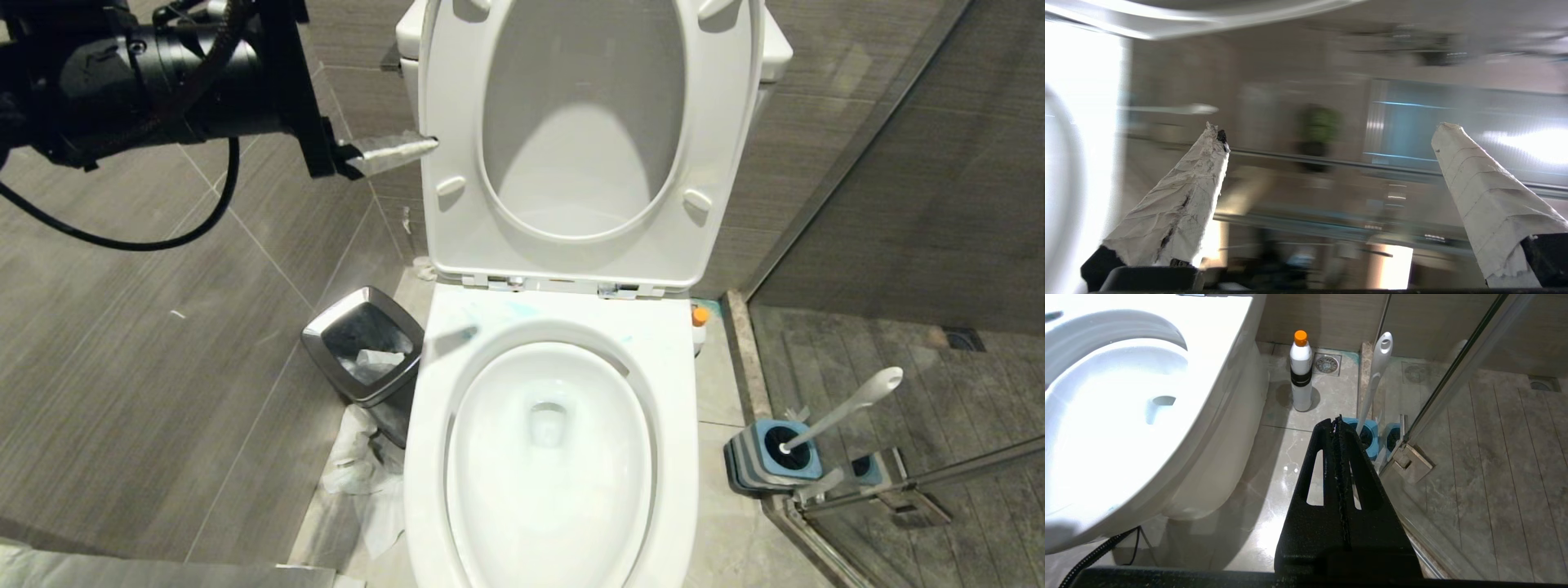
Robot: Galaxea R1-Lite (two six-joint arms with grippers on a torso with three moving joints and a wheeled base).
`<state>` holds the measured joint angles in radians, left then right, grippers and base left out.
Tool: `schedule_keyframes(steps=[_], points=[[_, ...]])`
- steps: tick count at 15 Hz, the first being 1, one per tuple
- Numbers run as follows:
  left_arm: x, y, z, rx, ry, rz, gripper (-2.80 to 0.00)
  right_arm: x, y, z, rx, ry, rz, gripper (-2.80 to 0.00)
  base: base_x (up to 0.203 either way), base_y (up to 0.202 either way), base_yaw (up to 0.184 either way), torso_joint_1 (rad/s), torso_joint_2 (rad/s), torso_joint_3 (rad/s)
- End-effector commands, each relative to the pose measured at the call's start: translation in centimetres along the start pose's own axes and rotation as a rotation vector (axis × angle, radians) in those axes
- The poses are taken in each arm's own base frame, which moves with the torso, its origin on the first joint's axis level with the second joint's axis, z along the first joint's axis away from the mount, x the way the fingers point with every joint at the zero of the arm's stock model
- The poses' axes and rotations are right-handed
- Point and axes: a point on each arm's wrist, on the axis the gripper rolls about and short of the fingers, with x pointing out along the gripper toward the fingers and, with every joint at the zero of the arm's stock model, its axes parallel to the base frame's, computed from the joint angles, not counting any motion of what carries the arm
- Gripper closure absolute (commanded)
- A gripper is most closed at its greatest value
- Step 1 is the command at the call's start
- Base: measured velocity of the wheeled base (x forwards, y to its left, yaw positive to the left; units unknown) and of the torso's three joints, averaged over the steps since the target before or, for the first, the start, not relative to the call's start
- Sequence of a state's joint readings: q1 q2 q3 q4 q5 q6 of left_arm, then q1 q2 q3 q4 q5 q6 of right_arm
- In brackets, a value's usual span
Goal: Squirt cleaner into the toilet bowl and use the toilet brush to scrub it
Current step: Pour in the cleaning agent
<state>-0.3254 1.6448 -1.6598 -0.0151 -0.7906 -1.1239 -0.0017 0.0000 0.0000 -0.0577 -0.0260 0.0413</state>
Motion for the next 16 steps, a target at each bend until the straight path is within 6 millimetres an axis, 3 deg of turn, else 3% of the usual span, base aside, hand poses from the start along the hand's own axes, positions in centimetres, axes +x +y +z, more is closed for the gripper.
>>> schedule_keyframes(steps=[1,4,6,11,14,16], points=[[-0.4,0.3,-1.4,0.267,0.010,0.154,-2.80,0.2,0.0,-0.7,-0.001,0.025,-0.001,0.00,0.000,0.000,0.000,0.000,0.00,0.000],[-0.8,0.2,-1.5,0.757,-0.004,0.297,-2.80,0.2,0.0,-0.7,0.000,0.024,-0.001,0.00,0.000,0.000,0.000,0.000,0.00,0.000],[-1.7,-1.6,-0.8,0.988,-0.105,0.403,-2.80,0.2,0.0,-0.7,-0.001,0.025,-0.001,0.00,0.000,0.000,0.000,0.000,0.00,0.000],[-6.1,-6.9,-2.5,1.163,-0.305,0.505,-2.80,0.2,0.0,-0.7,0.000,0.024,-0.001,0.00,0.000,0.000,0.000,0.000,0.00,0.000],[-8.2,-8.4,-3.5,1.178,-0.361,0.531,-2.80,0.2,0.0,-0.7,-0.001,0.025,-0.001,0.00,0.000,0.000,0.000,0.000,0.00,0.000],[-8.5,-8.7,-3.7,1.178,-0.361,0.532,-2.80,0.2,0.0,-0.7,-0.001,0.025,-0.001,0.00,0.000,0.000,0.000,0.000,0.00,0.000]])
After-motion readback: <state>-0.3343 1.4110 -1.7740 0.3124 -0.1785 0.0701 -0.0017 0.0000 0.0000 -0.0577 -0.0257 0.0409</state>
